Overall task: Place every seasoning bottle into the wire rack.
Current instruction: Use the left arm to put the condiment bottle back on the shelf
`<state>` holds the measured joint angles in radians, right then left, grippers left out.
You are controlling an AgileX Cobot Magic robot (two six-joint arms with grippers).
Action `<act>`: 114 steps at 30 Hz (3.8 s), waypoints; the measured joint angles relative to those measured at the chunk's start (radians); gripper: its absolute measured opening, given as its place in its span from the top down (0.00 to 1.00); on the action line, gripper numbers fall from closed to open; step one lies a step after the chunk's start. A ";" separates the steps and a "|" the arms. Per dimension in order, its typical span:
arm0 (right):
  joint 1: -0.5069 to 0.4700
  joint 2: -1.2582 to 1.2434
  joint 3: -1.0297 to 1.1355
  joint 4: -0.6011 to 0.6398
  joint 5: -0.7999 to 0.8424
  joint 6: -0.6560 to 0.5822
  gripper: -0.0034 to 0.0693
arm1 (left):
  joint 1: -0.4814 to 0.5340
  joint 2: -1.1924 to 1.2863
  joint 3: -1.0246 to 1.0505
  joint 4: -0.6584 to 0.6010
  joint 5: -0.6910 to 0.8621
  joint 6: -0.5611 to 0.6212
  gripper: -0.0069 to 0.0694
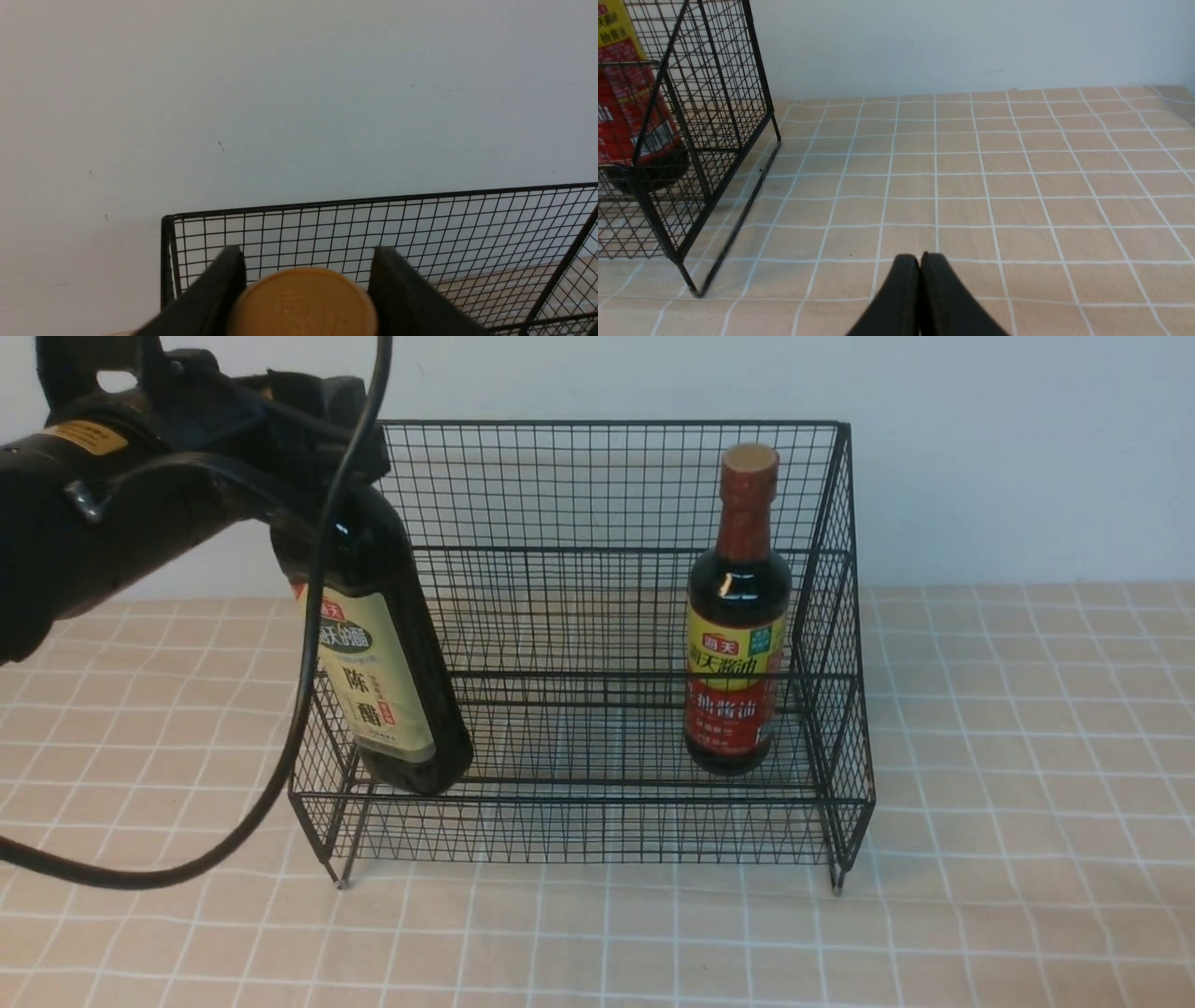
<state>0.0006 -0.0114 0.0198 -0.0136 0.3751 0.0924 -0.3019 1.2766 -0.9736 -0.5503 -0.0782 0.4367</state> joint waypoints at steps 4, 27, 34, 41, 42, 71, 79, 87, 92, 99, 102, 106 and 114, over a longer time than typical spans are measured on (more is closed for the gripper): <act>0.000 0.000 0.000 0.000 0.000 0.000 0.97 | 0.000 0.016 -0.005 0.003 0.050 0.003 0.51; 0.000 -0.001 0.000 0.000 0.000 0.001 0.97 | 0.000 0.039 0.002 0.018 0.261 0.010 0.51; 0.000 -0.001 0.000 0.000 0.000 0.001 0.97 | 0.000 0.039 -0.002 0.006 0.260 0.006 0.42; 0.000 -0.001 0.000 0.000 0.000 0.001 0.97 | 0.000 0.012 -0.005 0.003 0.252 0.000 0.23; 0.000 -0.001 0.000 0.000 0.000 0.001 0.97 | 0.000 0.007 -0.005 0.003 0.248 0.000 0.22; 0.000 -0.001 0.000 0.000 0.000 0.001 0.97 | 0.000 -0.205 0.085 0.085 0.836 -0.034 0.92; 0.000 -0.001 0.000 0.000 0.000 0.001 0.97 | -0.005 -0.013 0.143 -0.020 0.694 0.051 0.92; 0.000 -0.001 0.000 0.000 0.000 -0.002 0.97 | -0.007 0.086 0.143 -0.179 0.510 0.245 0.92; 0.000 -0.001 0.000 0.000 0.000 -0.003 0.97 | -0.007 0.088 0.143 -0.226 0.443 0.262 0.92; 0.000 -0.001 0.000 0.000 0.000 -0.003 0.97 | -0.008 0.089 0.143 -0.251 0.442 0.263 0.92; 0.000 -0.001 0.000 0.000 0.000 -0.003 0.97 | -0.008 0.085 0.143 -0.252 0.456 0.263 0.92; 0.000 -0.001 0.000 0.000 0.000 -0.003 0.97 | -0.008 0.030 0.143 -0.210 0.581 0.258 0.92; 0.000 -0.001 0.000 0.000 0.000 -0.003 0.97 | -0.008 -0.218 0.143 0.098 0.767 0.032 0.92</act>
<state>0.0006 -0.0121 0.0198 -0.0136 0.3751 0.0895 -0.3102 1.0582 -0.8303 -0.4519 0.6886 0.4684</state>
